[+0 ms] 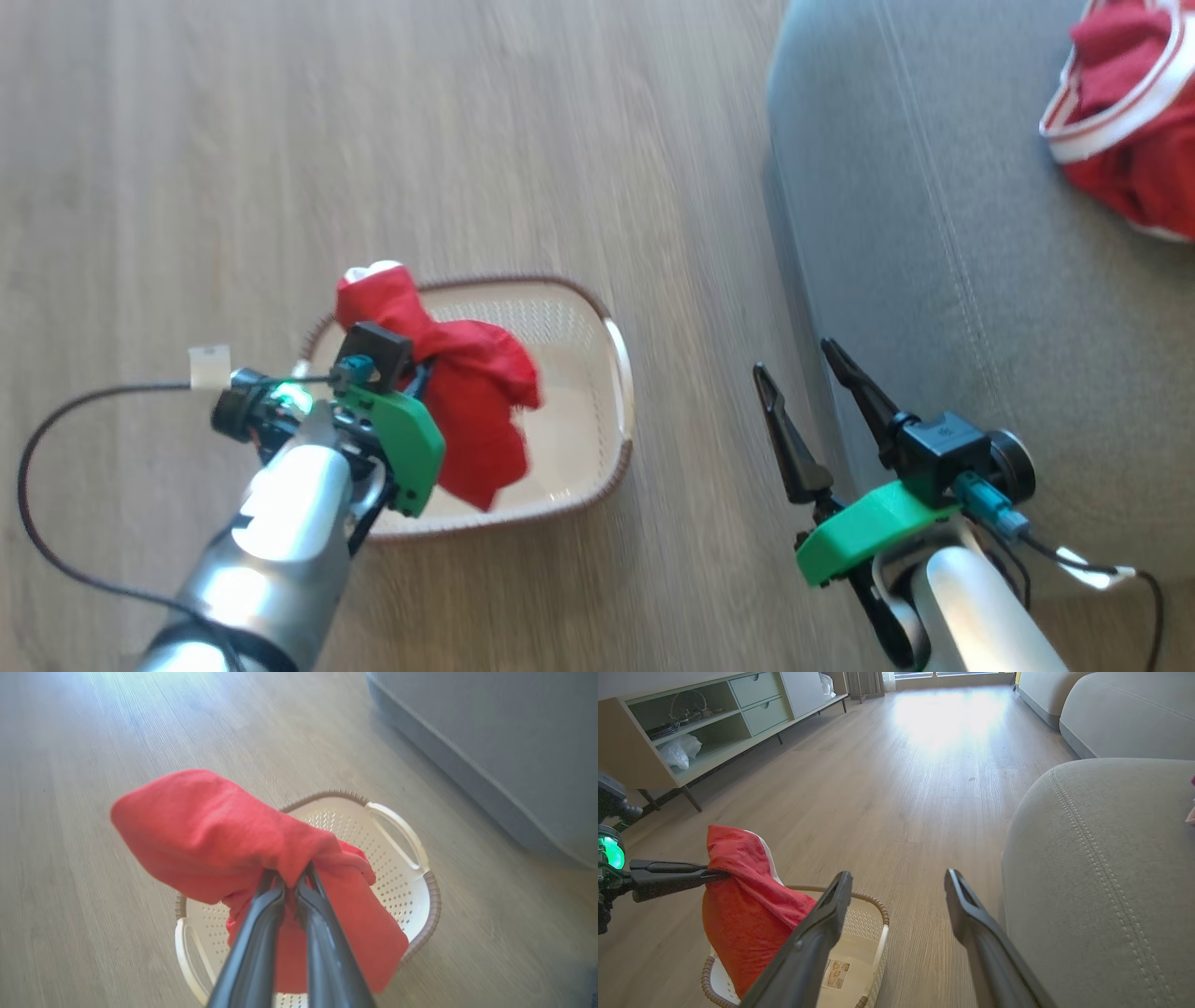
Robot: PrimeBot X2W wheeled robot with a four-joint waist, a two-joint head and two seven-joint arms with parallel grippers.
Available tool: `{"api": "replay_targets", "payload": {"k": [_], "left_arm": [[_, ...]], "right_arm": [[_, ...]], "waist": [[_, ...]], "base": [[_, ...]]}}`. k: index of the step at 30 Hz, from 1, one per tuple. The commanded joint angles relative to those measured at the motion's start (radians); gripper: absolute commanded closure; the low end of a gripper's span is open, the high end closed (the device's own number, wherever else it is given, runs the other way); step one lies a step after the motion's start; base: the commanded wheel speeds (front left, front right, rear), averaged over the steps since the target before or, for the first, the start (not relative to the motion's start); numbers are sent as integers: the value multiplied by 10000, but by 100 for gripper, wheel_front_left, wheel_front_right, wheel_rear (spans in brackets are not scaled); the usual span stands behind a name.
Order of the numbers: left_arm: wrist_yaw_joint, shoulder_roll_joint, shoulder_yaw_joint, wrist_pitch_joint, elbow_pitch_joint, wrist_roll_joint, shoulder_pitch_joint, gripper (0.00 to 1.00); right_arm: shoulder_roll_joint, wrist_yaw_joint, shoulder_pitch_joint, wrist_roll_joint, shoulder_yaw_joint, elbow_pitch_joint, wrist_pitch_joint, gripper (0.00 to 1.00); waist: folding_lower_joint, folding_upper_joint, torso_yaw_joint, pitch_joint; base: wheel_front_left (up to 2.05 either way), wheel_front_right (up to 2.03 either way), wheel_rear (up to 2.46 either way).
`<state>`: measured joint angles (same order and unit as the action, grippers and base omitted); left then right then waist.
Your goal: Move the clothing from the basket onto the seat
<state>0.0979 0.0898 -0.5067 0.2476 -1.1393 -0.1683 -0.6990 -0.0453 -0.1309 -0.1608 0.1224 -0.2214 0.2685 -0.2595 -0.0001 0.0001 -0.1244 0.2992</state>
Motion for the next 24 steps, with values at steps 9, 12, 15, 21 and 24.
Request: {"api": "replay_targets", "payload": {"k": [9, 12, 15, 21, 24], "left_arm": [[-434, 507, 1441, 139, 4262, -117, 1931, 100], [-483, 502, 1950, 140, 5433, -75, 2390, 100], [-512, 475, 2280, 140, 6190, 15, 2569, 100], [-471, 292, 3101, 140, 7993, 321, 2902, 100], [-372, 133, 3399, 140, 8863, 404, 3040, 100]], "right_arm": [[-49, 2, 524, -198, -171, -65, -23, 0], [-49, 2, 665, -188, -75, -280, -23, 0], [-49, 2, 773, -181, 7, -420, -23, 0], [-49, 2, 997, -230, 78, -522, -23, 0], [-49, 2, 1031, -197, 91, -601, -23, 0]], "waist": [[1, -1, 624, -1918], [1, -1, 671, -2161], [1, -1, 743, -2262], [1, -1, 832, -2499], [1, -1, 808, -2549]], "base": [[0, 0, 0], [0, 0, 0], [0, 0, 0], [0, 0, 0], [0, 0, 0]]}}
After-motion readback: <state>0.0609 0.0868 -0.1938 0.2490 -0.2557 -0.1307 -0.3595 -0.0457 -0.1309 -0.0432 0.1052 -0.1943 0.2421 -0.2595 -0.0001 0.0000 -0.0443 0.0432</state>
